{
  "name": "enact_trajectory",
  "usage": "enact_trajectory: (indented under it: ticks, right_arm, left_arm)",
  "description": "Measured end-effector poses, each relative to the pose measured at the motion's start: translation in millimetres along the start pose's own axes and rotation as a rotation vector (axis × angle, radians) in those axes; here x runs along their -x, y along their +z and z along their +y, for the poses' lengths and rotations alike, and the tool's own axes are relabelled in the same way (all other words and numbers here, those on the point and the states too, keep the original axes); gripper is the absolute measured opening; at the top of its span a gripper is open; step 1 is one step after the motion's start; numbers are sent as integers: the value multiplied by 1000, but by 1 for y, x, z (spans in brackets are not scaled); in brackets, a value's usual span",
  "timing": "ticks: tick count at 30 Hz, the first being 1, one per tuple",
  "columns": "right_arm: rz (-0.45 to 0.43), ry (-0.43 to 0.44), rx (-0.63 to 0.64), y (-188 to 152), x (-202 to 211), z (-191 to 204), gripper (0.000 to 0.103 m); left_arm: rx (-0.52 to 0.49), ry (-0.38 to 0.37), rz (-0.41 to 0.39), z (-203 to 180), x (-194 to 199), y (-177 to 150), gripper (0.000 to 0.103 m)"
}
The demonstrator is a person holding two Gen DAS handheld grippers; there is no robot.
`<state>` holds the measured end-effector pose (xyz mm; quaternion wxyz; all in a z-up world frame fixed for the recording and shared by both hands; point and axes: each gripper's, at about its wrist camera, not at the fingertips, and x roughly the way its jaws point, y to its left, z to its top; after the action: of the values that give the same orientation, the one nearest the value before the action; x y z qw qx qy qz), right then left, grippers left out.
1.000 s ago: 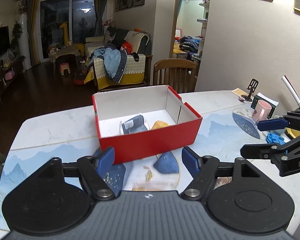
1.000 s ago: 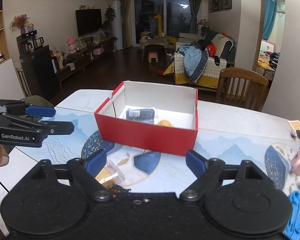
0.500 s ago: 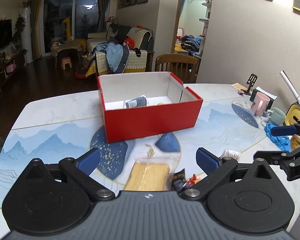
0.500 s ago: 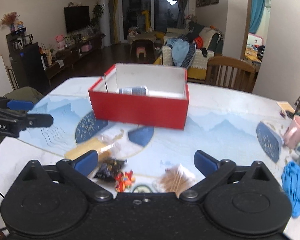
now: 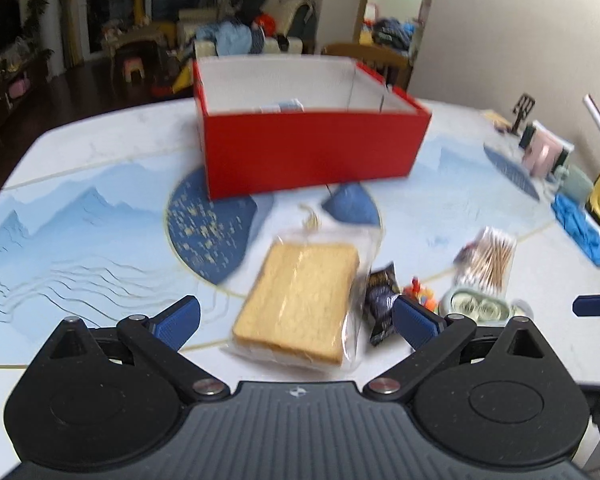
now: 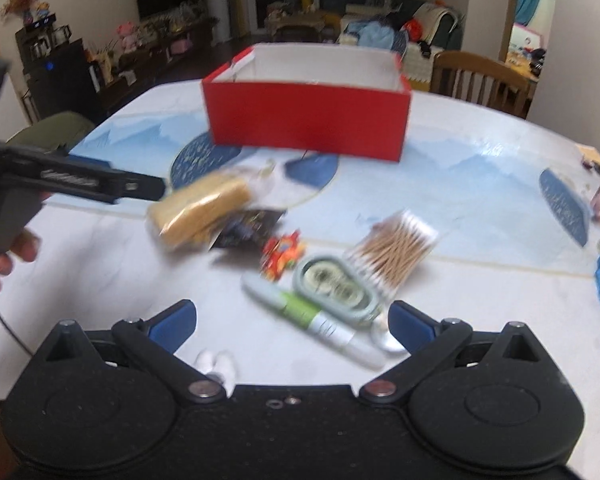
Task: Organize objects
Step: 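Withdraw both tools from the box toward the bread and plush bunny, then grasp the bagged bread with the left tool while the right tool grasps the white plush bunny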
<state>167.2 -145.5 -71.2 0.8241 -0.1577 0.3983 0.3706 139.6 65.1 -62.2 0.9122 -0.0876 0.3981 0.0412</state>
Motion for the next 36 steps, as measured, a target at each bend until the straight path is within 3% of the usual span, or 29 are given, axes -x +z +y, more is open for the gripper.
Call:
enact_trajectory:
  ticks: [15, 18, 28, 31, 36]
  right_arm:
    - [141, 86, 106, -23, -29, 36, 102]
    - [158, 95, 115, -25, -34, 39, 100]
    - [210, 118, 111, -28, -50, 44, 85]
    - [220, 122, 127, -29, -52, 47, 75]
    - [224, 127, 151, -29, -52, 48, 65]
  left_arm:
    - [-161, -12, 164, 3, -69, 11, 103]
    - [-156, -26, 185, 6, -77, 15, 103]
    - [-121, -12, 241, 14, -96, 14, 103]
    - [-135, 3, 239, 16, -98, 10, 102]
    - [-150, -6, 211, 17, -91, 10, 90]
